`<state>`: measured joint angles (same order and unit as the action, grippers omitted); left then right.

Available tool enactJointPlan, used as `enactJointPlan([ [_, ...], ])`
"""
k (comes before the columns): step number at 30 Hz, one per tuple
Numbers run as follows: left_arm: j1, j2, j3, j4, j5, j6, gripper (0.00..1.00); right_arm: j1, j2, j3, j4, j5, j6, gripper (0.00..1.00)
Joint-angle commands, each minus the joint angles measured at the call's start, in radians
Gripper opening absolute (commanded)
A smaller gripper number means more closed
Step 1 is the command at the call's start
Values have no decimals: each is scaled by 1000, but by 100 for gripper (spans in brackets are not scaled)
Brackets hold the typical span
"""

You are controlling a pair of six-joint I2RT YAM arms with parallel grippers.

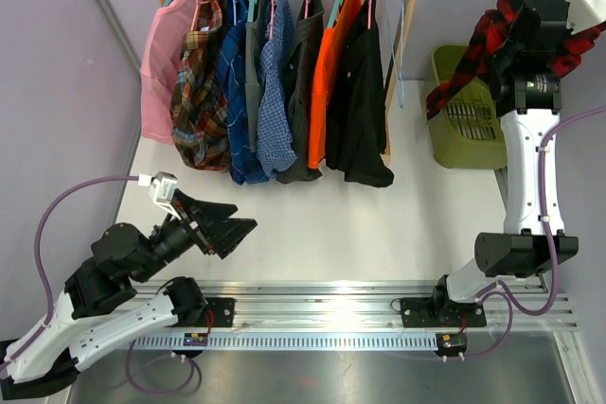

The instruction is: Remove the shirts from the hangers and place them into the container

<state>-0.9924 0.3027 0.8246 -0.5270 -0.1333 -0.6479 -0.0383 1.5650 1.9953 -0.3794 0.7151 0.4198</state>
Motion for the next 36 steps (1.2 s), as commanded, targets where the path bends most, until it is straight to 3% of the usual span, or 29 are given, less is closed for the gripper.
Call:
enactJointPlan([
  [1,-2,1,31,18,-22,5,99,-15,26,117,145,23,-44,0],
  [5,-2,7,34,15,-25,1,99,-23,-60,-62,419,32,-91,0],
  [12,-2,32,28,18,-34,-1,99,-67,20,51,384,6,-96,0],
  [18,-2,50,16,45,-34,-2,99,-123,160,48,226,-120,14,0],
  [21,-2,59,19,41,-34,-1,99,-161,261,66,159,-280,82,0],
  [28,-2,65,19,41,-49,2,99,-170,478,172,60,-482,102,0],
  [31,-2,70,18,42,-48,2,99,-170,558,227,-21,-502,112,0],
  [36,-2,75,11,53,-43,1,99,-172,758,465,-319,-431,123,0],
])
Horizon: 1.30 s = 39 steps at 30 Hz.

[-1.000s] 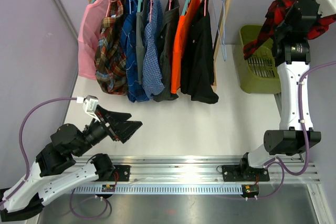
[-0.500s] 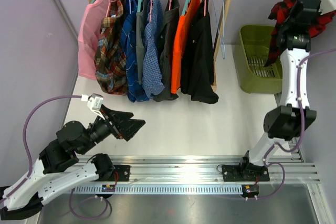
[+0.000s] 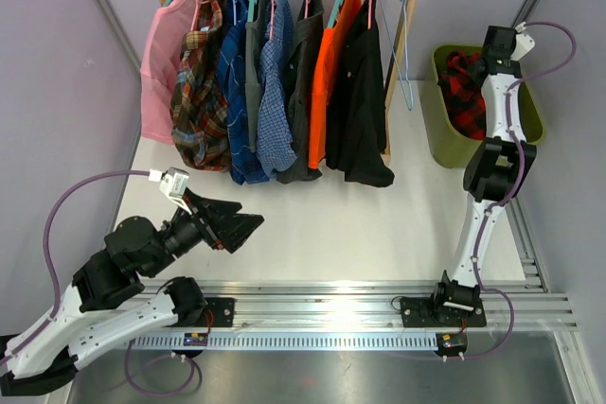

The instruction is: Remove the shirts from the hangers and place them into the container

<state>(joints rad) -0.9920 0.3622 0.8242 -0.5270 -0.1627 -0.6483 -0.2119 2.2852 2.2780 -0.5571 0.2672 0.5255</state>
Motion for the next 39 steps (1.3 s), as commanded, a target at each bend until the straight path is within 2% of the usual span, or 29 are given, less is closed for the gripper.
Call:
enactJointPlan([
  [1,-2,15,12,53,-11,-2,99,2,63,208,-174,30,18,0],
  [6,-2,-5,6,44,-11,-14,99,-9,152,265,-268,59,39,0],
  [11,-2,-28,-2,39,-15,-27,99,-21,223,311,-323,17,44,0],
  [18,-2,-40,-8,35,-12,-39,99,-21,244,270,-284,-37,13,0],
  [23,-2,-54,-14,41,-8,-48,99,-23,281,345,-309,-42,-2,2],
  [24,-2,-61,-14,41,-8,-50,99,-24,292,356,-326,-52,-2,20],
  [25,-2,-65,-16,39,-8,-50,99,-24,290,351,-325,-63,-8,45],
  [26,-2,-71,-16,39,-6,-50,99,-24,269,338,-308,-89,-12,74],
  [28,-2,-75,-17,38,-8,-50,99,-24,226,255,-274,-97,-10,97],
  [29,-2,-77,-17,38,-8,-50,99,-24,153,208,-203,-105,-6,99],
  [31,-2,-78,-19,38,-5,-48,99,-21,56,39,-98,-105,-5,99],
  [32,-2,-80,-19,39,-5,-47,99,-21,-42,-12,8,-105,-7,99],
  [34,-2,-78,-22,47,5,-37,99,-15,-127,-113,95,-105,-25,99],
  [39,-2,-74,-33,67,11,-21,99,2,-393,-253,330,-105,-76,99],
])
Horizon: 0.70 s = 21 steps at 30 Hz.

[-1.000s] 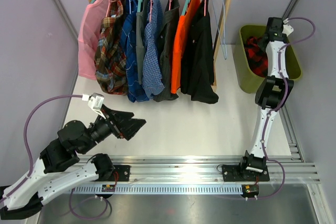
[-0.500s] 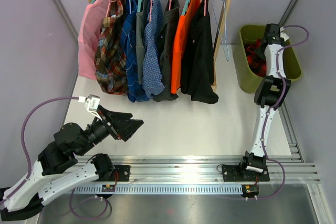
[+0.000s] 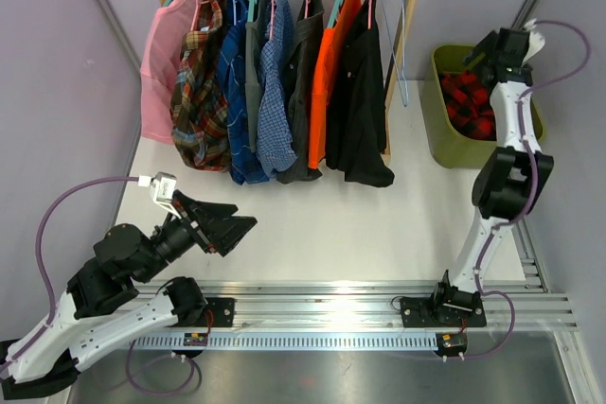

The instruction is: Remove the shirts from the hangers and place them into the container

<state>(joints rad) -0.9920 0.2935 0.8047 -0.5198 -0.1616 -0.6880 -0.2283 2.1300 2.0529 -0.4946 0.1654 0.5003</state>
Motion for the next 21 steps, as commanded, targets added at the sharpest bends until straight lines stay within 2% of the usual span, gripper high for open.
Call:
enactJointPlan([
  [1,-2,-4,-13,67,13,21,99,29,-273,-66,295,-3,-71,99],
  [6,-2,-5,-21,81,17,33,99,78,-485,-112,277,25,-135,99],
  [13,0,6,-13,98,27,54,99,207,-870,-440,240,-1,-146,99],
  [16,-2,-2,-6,96,24,62,99,286,-1077,-548,205,-96,-141,99],
  [21,-2,1,1,95,17,79,99,345,-1131,-499,-14,-285,-151,99],
])
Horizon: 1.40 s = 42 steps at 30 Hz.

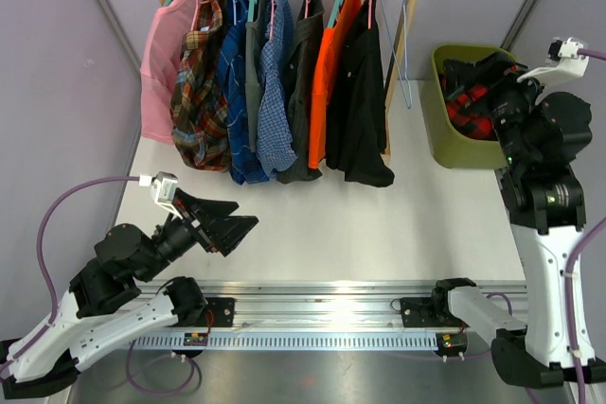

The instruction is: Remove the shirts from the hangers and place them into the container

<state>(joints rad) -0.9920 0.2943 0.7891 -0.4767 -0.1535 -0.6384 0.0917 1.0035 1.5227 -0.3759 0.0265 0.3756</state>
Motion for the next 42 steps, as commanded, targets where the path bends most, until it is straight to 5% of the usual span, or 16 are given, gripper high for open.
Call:
enactJointPlan([
  [1,-2,6,18,52,11,29,99,45,-22,48,-174,-161,-32,99],
  [12,-2,11,1,85,19,11,99,158,59,200,-353,-318,-58,99],
  [18,-2,23,18,72,19,19,99,480,216,352,-446,27,-139,99],
  [21,-2,13,22,63,11,20,99,512,271,443,-471,91,-142,99],
  [25,-2,-6,22,50,5,20,99,610,417,602,-569,396,-165,100],
  [36,-2,-76,10,0,-24,9,99,681,650,815,-652,708,-185,93],
  [42,-2,-107,2,-22,-31,5,99,680,724,844,-673,747,-178,90],
])
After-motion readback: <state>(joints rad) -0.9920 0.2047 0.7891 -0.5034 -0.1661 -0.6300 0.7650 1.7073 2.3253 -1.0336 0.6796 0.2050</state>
